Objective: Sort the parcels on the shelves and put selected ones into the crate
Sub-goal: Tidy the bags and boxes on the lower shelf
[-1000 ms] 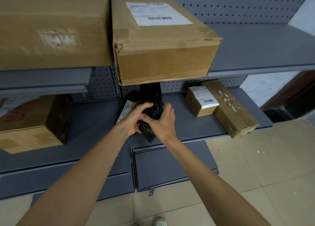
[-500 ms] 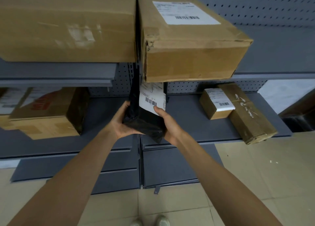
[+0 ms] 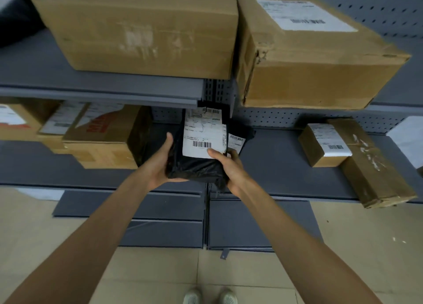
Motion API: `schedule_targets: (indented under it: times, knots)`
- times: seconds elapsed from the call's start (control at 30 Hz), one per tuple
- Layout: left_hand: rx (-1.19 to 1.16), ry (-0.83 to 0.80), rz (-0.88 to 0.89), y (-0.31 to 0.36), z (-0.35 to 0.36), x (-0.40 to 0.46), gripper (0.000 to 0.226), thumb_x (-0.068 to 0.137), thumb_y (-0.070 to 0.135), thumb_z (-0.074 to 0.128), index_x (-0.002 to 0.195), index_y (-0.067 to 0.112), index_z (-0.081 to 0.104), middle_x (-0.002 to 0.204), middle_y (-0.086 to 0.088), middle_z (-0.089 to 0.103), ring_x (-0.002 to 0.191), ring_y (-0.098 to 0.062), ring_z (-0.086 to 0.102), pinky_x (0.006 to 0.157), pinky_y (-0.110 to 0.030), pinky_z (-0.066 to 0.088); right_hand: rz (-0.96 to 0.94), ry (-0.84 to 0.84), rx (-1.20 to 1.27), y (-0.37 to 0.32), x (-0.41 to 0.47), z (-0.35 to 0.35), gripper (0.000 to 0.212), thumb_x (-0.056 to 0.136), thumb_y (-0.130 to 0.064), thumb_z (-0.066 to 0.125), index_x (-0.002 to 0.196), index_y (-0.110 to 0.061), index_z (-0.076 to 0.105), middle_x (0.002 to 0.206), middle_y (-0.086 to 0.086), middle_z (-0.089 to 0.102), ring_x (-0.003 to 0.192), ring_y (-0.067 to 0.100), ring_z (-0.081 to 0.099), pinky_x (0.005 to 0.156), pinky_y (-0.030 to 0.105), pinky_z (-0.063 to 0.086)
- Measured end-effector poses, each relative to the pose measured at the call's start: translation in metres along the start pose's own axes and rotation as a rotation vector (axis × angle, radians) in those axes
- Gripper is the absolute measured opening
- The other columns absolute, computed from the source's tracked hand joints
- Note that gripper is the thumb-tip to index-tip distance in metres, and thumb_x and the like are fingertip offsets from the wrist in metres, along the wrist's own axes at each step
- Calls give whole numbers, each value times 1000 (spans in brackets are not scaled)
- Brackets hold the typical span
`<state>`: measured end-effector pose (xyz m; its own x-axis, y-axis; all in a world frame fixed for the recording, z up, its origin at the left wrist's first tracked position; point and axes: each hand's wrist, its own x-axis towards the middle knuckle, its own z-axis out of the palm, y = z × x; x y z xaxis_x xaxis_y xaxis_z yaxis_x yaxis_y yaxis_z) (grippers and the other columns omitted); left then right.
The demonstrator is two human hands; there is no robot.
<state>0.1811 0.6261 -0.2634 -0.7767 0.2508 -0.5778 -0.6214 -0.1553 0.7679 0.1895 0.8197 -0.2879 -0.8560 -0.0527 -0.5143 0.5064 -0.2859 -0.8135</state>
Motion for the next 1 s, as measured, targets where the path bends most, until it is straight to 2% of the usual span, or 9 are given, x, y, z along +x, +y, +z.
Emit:
schedule_targets:
  times: [0.07,0.17,0.27,0.37,0.5,0.63,0.8,0.93,1.0]
  knots:
    - [10,15,26,-2,-10,-7,58,78,72,46,119,34,61,121,-2,67,110,-26,64,92,-53,51,-15,-12,-14,3,3,12,55,79,-26,80,122,-21,46,111,5,68,95,21,69,78,37,59]
    - [77,103,77,-6,-27,-11,67,73,30,81,133,27,52,127,-5,64,109,-28,65,85,-52,55,-14,-21,-46,11,9,29,53,76,-29,82,117,-24,47,116,5,66,104,23,66,93,43,54]
    - [75,156,117,-6,-35,-15,59,79,9,74,132,25,53,124,-5,65,107,-28,66,79,-47,58,-10,-34,-69,17,11,40,58,76,-30,81,122,-23,47,118,2,67,105,20,66,91,41,54]
    - [53,171,137,-5,-42,-19,55,82,8,71,131,25,54,121,-2,67,106,-26,65,75,-42,59,3,-69,-101,17,10,44,53,80,-28,77,124,-24,48,115,1,68,100,17,67,77,36,55]
    - [47,214,128,-5,-51,-20,51,83,11,71,129,24,55,120,-2,66,108,-25,64,84,-46,56,56,-91,-186,23,13,47,46,79,-27,77,117,-25,52,113,4,71,103,20,68,89,46,55]
    - [-30,295,129,-7,-58,-17,46,85,21,71,128,17,57,121,-6,66,107,-24,64,84,-44,55,62,-57,-151,25,21,61,37,82,-23,76,112,-19,55,104,3,70,93,19,68,77,38,56]
    - [-18,383,95,-12,-68,-6,49,88,25,69,132,13,52,124,-8,63,109,-23,62,89,-42,54,61,5,-230,23,43,89,64,80,-34,75,134,-15,46,126,5,62,112,23,61,91,46,53]
    - [20,554,51,-13,-69,11,47,90,24,67,131,9,52,129,-9,59,110,-28,61,89,-33,53,74,21,-266,23,59,101,44,87,-30,70,122,-13,49,115,3,62,101,20,60,80,39,52]
    - [-7,644,15,-11,-72,20,42,91,20,65,127,3,54,129,-11,58,105,-26,61,86,-29,52,71,31,-280,26,66,107,44,88,-30,69,125,-12,51,121,3,62,107,22,59,91,42,51]
